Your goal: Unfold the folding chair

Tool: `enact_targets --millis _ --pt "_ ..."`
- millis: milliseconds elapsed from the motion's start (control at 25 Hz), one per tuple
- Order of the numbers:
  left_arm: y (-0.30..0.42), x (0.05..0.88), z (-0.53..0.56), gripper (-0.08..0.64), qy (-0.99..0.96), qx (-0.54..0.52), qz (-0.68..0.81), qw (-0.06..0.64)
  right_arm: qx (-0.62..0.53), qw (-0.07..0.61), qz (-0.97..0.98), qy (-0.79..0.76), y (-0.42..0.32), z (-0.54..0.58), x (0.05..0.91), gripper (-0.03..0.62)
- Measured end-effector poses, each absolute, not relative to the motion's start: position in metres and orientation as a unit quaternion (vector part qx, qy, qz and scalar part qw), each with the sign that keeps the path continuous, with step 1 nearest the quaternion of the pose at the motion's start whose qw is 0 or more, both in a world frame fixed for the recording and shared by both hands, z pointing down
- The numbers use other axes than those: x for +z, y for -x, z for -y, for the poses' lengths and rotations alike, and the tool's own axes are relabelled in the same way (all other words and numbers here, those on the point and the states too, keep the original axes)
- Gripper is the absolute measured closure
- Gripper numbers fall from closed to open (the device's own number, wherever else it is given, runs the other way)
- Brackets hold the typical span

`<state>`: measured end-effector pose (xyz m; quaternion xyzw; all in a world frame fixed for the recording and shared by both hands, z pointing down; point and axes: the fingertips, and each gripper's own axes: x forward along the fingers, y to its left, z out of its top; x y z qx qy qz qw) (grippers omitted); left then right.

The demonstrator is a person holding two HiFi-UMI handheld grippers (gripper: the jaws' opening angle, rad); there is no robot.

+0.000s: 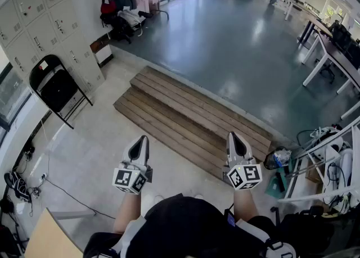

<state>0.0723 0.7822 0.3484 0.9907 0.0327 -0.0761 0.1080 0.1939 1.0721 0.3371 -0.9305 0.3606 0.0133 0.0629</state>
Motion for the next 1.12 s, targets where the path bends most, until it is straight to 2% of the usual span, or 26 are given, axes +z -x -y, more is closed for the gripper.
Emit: enact_targets --millis 200,680,880,1120 --pt "-0.076 0.349 -0.782 0.558 -0.987 -0.078 -0.04 0.138 0.01 0.062 -0.365 0.929 -0.196 -1.071 0.34 0.588" --pt "-0.072 0.35 -0.764 0.558 -0.988 -0.08 -0.025 0.129 -0.002 0.069 -0.378 0.923 -0.208 -1.048 0.343 0.586" --pt "-0.05 0.347 -0.737 0.558 -0.988 -0.091 0.007 0.123 -0.009 0.081 -0.402 0.912 -0.207 -1.018 0.339 0.586" --pt "-0.017 0.346 -0.694 0.558 -0.986 -0.098 0.061 0.118 0.002 0.062 -0.451 0.891 -0.201 -0.958 0.327 0.586"
